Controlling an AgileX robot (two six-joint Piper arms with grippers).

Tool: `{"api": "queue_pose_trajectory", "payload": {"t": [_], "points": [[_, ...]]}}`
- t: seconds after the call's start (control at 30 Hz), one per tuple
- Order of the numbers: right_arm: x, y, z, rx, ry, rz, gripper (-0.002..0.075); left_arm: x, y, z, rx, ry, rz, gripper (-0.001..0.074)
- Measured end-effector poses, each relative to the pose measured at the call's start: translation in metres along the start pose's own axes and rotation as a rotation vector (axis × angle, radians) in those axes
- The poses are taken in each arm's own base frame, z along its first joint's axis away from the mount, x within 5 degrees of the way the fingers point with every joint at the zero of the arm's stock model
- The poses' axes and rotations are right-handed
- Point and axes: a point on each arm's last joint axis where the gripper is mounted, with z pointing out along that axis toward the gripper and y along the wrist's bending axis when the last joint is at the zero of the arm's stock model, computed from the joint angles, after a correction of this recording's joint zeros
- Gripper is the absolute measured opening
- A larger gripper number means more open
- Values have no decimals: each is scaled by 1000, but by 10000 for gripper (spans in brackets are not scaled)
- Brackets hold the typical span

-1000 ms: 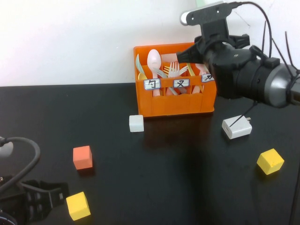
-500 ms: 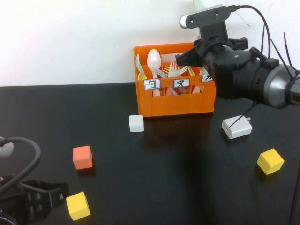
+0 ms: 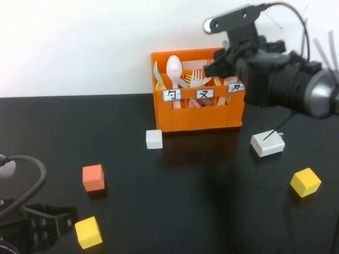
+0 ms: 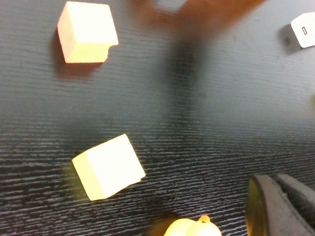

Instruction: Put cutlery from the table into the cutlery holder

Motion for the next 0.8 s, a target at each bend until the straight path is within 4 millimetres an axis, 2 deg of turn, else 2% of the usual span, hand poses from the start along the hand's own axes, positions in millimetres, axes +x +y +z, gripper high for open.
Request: {"api": "queue_pose_trajectory", "payload": {"t": [0.1, 0.3, 0.37, 0.5, 0.63, 0.8], "points": [[-17, -11, -16, 14, -26, -53, 379, 0, 0, 0, 2, 1, -1, -1], [-63, -35, -64, 44, -141, -229, 92, -1, -2, 0, 22, -6, 5, -1], [-76, -40, -81, 48, -181, -269, 37, -1, -2, 0, 27, -9, 26, -1], [-99, -41, -120, 44, -263, -326, 6, -3, -5, -9, 29, -83, 66, -1], [-112, -32, -153, 25, -320, -370, -1, -4, -10, -30, 21, -254, 116, -1], [-108, -16, -179, -45, -355, -415, -2, 14, -6, -56, 6, -469, 181, -1]]}}
